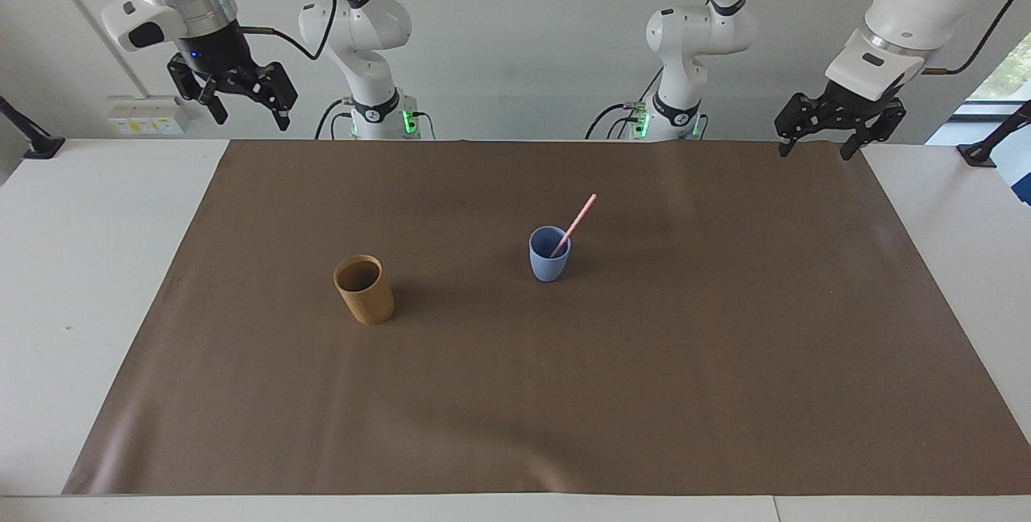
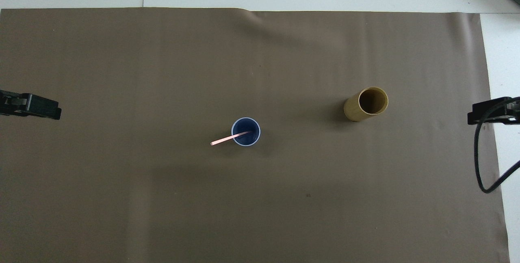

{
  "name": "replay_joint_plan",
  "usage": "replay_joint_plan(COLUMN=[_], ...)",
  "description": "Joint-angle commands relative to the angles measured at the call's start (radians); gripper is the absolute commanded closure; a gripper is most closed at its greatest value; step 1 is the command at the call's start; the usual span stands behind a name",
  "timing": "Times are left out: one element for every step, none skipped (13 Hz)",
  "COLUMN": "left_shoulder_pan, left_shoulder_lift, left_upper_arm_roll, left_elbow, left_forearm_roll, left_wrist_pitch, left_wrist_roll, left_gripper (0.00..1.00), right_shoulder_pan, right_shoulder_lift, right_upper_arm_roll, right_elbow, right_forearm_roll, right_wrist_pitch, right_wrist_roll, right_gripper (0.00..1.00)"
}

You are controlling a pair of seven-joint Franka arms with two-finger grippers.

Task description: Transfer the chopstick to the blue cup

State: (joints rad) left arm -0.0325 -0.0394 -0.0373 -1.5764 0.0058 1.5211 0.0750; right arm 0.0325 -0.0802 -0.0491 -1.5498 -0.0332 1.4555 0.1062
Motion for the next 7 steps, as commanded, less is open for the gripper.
replay_joint_plan(left_shoulder_pan=[0.003,0.003,0.003,0.003,0.003,0.003,0.003], left_shoulder_lift=[-0.028,-0.028,-0.028,-0.028,-0.030,-0.030,-0.030], left_upper_arm_roll=[-0.003,-0.003,-0.003,-0.003,-0.003,-0.003,-0.003], left_elbow=[-0.031,-0.031,-0.031,-0.031,-0.031,-0.033,-0.033], left_forearm_roll=[0.016,0.016,0.016,0.016,0.016,0.016,0.016], left_wrist_pitch=[-0.001,-0.001,-0.001,-0.002,-0.002,-0.002,-0.004], left_wrist_roll=[-0.012,-0.012,-0.012,-0.012,-0.012,-0.012,-0.014], left_gripper=[0.00,0.00,0.00,0.00,0.00,0.00,0.00], right_shoulder_pan=[-0.009,-0.011,-0.009,-0.009,-0.009,-0.005,-0.003], right_shoulder_lift=[-0.023,-0.023,-0.023,-0.023,-0.023,-0.023,-0.024], right_upper_arm_roll=[0.003,0.003,0.003,0.003,0.003,0.003,0.003], right_elbow=[-0.024,-0.026,-0.024,-0.024,-0.024,-0.026,-0.026], right_forearm_roll=[0.018,0.018,0.018,0.018,0.018,0.018,0.019], right_wrist_pitch=[-0.006,-0.006,-0.006,-0.006,-0.006,-0.007,-0.015], right_wrist_roll=[0.013,0.013,0.013,0.013,0.013,0.015,0.017], right_gripper=[0.00,0.00,0.00,0.00,0.00,0.00,0.00])
